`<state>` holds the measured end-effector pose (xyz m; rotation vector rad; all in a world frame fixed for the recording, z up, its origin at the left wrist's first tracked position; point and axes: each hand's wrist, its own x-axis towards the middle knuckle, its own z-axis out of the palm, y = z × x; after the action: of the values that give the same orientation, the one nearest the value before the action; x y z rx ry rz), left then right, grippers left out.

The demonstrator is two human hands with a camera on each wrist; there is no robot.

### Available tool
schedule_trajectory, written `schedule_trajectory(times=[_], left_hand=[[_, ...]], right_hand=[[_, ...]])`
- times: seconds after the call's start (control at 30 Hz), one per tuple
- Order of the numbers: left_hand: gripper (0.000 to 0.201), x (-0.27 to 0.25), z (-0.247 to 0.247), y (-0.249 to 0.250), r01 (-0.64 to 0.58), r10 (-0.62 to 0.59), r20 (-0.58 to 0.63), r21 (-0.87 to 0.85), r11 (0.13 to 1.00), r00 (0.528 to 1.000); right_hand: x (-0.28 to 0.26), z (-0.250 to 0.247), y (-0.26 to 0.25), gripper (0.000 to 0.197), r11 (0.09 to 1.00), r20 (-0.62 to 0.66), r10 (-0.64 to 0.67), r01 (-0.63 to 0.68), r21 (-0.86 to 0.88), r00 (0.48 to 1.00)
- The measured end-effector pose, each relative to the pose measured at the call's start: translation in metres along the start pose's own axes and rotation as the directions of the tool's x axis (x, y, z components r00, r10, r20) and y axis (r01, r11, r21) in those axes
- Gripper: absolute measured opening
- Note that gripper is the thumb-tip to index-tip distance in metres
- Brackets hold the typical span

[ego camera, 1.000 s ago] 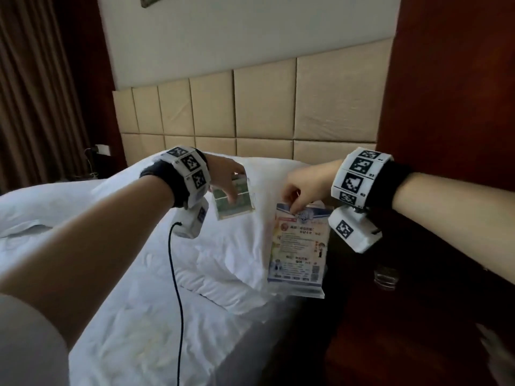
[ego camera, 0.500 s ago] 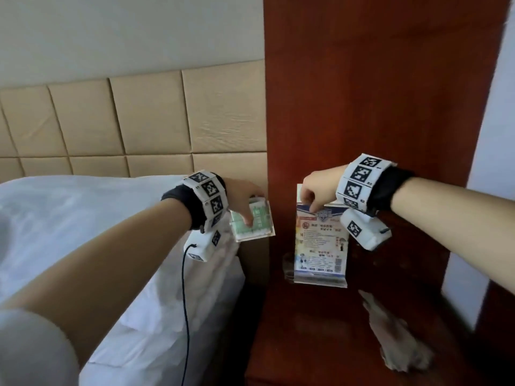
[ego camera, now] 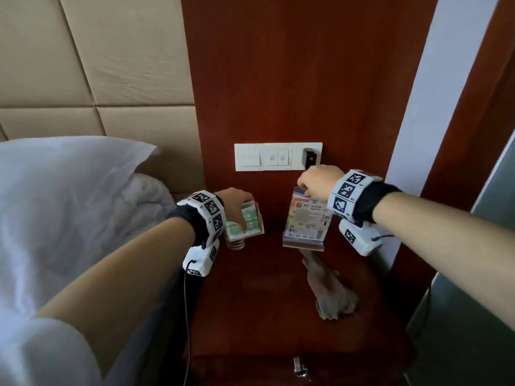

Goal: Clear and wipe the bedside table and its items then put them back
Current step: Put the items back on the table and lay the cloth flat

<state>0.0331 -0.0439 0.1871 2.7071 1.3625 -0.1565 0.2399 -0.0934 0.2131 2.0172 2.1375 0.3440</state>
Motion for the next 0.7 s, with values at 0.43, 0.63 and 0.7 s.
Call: schedule_trajectory(times=[0.43, 0.63, 0.7], left_hand=[[0.059, 0.078, 0.117, 0.014, 0.117, -0.111, 0.046, -0.171, 0.978, 0.993], [0.056, 0.114, 0.135, 0.019, 0.111, -0.108, 0.025, -0.171, 0.979, 0.994], [0.057, 0.123, 0.142, 0.019, 0.121, -0.117, 0.036, -0.154, 0.981, 0.992]], right_hand=[[0.033, 0.121, 0.032, 0.022, 0.992, -0.068, 0.128, -0.128, 0.014, 0.989], [0.056, 0.132, 0.052, 0.026, 0.994, -0.106, 0.094, -0.099, -0.048, 0.990], [0.060, 0.138, 0.057, 0.027, 0.993, -0.095, 0.101, -0.106, -0.058, 0.990]])
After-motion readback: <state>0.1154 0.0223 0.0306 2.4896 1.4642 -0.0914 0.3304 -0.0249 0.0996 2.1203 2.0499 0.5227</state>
